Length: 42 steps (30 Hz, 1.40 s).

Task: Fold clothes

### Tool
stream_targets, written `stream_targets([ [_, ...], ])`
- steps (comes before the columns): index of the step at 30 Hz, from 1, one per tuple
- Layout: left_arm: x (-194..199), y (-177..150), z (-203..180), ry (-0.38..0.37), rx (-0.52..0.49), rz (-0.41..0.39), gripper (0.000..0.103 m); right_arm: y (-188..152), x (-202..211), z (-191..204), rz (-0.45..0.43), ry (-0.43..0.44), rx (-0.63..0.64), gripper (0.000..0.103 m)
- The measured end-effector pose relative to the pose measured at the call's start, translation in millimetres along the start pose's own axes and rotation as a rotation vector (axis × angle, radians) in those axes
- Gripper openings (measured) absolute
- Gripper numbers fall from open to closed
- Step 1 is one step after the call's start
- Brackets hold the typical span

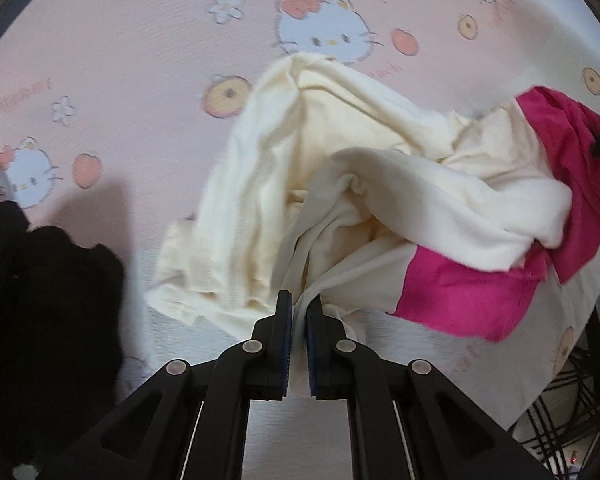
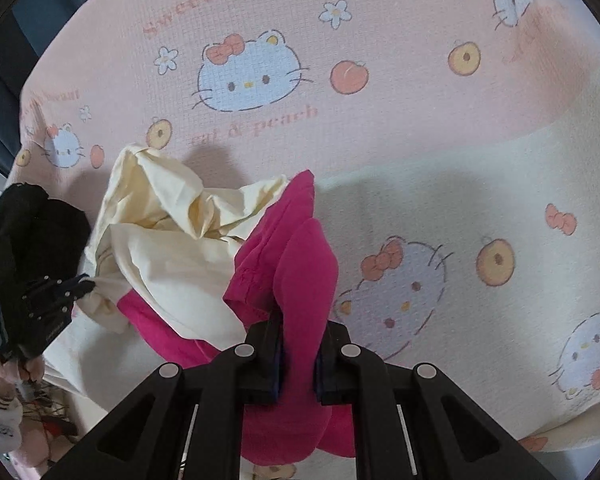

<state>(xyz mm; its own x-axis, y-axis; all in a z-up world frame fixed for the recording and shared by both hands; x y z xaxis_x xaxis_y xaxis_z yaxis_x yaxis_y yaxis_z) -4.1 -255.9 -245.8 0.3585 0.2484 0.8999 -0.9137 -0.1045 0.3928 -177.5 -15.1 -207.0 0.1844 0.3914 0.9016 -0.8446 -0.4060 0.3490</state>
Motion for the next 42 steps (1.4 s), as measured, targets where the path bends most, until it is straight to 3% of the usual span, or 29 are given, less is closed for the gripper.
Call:
stream_targets([
  [10, 38, 32, 55, 0.197, 0.057, -0.104, 0.005, -17, -6, 38, 0.042, 0.073, 0.07, 0.009],
  [15, 23, 32, 63, -0.047, 0.196, -0.076, 0.006, -23, -16, 43, 0.054, 0.032, 0.112, 0.009],
  [17, 15, 29, 60, -0.229, 0.282, -0.046, 0.006, -24, -19, 39, 0.06, 0.014, 0.112, 0.009],
  [19, 18, 24, 59, -0.331, 0.356, -0.058, 0.009, -24, -22, 33, 0.07, 0.01, 0.095, 0.009],
  [21, 17, 19, 60, -0.366, 0.412, -0.048, 0.017, -23, -22, 27, 0.072, 0.011, 0.077, 0.009],
  [23, 17, 11, 61, -0.408, 0.48, -0.033, 0.047, -23, -20, 21, 0.069, 0.009, 0.062, 0.009],
  [25, 18, 4, 61, -0.444, 0.545, -0.026, 0.058, -23, -19, 17, 0.068, 0.012, 0.046, 0.009],
  [32, 32, -13, 40, -0.475, 0.651, -0.128, 0.059, -25, -21, 4, 0.04, -0.011, 0.019, 0.009],
  [35, 26, -12, 12, -0.505, 0.592, -0.135, 0.059, -25, -27, -3, 0.037, 0.014, -0.018, 0.009],
  [42, -7, -18, -9, -0.524, 0.545, -0.042, 0.058, -25, -28, -11, 0.039, 0.071, -0.055, 0.009],
])
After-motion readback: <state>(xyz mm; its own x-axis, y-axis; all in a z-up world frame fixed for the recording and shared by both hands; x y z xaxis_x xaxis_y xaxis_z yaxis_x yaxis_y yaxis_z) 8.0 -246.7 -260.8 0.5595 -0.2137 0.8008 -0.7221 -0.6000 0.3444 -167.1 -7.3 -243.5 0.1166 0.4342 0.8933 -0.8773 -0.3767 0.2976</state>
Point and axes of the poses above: each gripper's, at about its wrist camera, not at the fingertips, and x roughly against the way its jaws point, z to its left, y to its top, the point moved 7 cm from there along -x, roughly the way its jaws point, and after that the axes turned 3 degrees about -x, right-handed, at the moved point
